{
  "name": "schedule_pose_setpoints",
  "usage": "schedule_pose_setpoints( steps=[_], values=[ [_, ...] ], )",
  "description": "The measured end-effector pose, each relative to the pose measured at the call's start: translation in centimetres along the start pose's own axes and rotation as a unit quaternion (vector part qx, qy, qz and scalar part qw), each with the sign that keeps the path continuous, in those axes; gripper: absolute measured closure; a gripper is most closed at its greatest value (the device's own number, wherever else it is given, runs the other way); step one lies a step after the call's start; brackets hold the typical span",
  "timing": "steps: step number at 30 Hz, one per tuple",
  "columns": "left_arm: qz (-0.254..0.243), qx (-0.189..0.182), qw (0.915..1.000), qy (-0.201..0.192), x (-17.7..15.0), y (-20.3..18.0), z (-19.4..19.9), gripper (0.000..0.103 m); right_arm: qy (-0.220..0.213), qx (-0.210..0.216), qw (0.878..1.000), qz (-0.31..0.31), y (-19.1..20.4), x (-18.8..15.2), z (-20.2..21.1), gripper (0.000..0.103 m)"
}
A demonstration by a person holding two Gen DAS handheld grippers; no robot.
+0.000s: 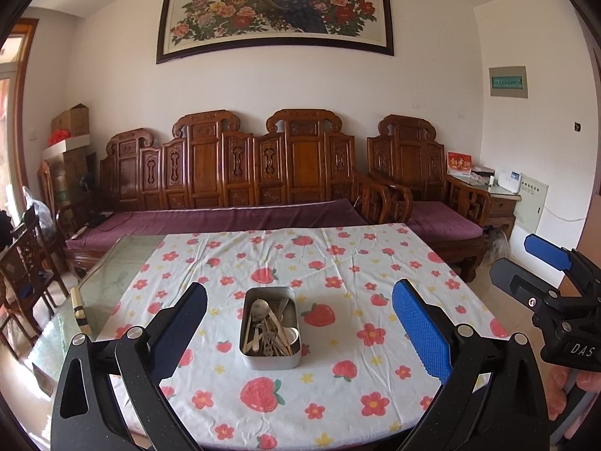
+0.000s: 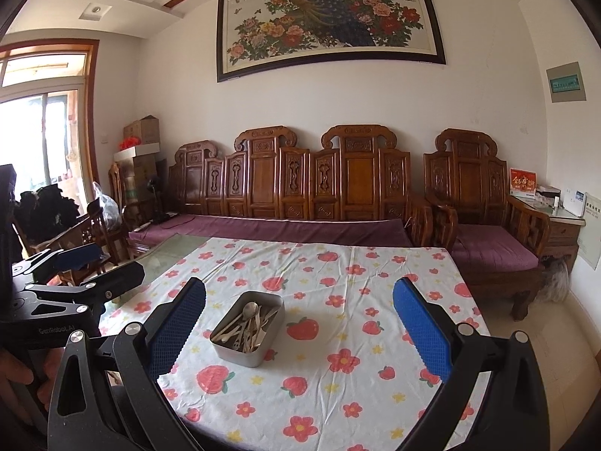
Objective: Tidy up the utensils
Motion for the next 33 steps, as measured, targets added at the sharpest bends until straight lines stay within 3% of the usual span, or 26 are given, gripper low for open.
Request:
schedule_pose_setpoints(
  steps=[33],
  values=[
    [0.004,0.005,1.0,-0.005,-0.27,0.19,0.46,0.008,0.001,-0.002,1.0,-0.004,0.84,-0.6,-0.55,0.002]
  ],
)
Point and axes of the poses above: each gripper's, at about its wrist camera, not at the fingertips, and z roughly against the way its jaws point, y to its left, x to its top, the point moved 10 cm from there along -z, roughly the way its jaws point, and after that the axes turned 15 degrees about z, right-handed, at the moved point
